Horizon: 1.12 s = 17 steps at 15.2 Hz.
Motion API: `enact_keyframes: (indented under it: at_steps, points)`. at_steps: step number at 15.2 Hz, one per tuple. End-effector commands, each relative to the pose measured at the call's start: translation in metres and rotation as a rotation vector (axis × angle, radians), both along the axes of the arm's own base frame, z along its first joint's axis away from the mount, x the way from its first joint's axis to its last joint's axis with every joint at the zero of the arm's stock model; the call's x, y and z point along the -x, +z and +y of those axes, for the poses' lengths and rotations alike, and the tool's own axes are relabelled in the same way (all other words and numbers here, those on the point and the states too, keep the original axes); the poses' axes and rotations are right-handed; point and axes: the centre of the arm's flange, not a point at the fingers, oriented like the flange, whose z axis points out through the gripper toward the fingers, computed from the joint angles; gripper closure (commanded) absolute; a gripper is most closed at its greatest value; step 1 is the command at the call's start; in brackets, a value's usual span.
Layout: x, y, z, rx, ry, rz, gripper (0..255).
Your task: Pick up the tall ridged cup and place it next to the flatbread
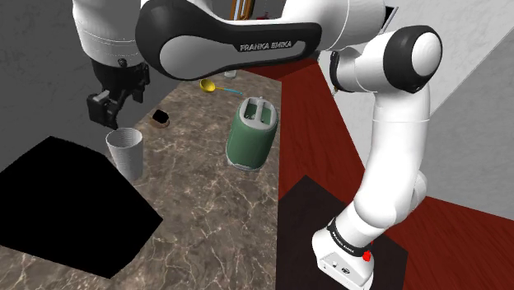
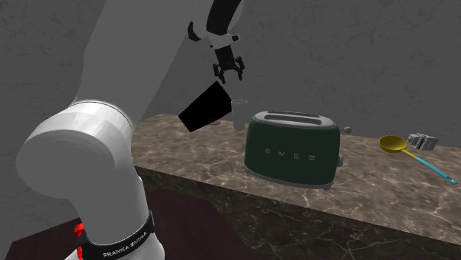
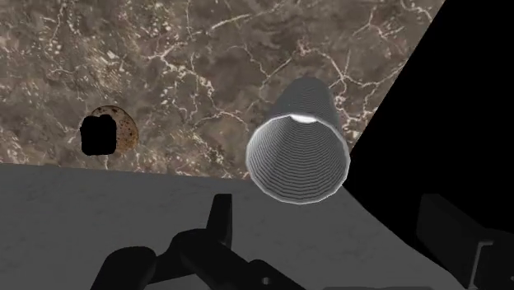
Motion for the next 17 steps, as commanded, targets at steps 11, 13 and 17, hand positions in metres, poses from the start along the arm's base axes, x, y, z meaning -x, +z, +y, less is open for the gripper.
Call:
enact_keyframes:
  at_steps: [11, 13, 17]
  points:
    - [-0.018, -0.029, -0.018, 0.027, 0.189, 0.035, 0]
    - [-0.018, -0.029, -0.018, 0.027, 0.189, 0.035, 0]
    - [-0.018, -0.029, -0.018, 0.027, 0.188, 0.035, 255]
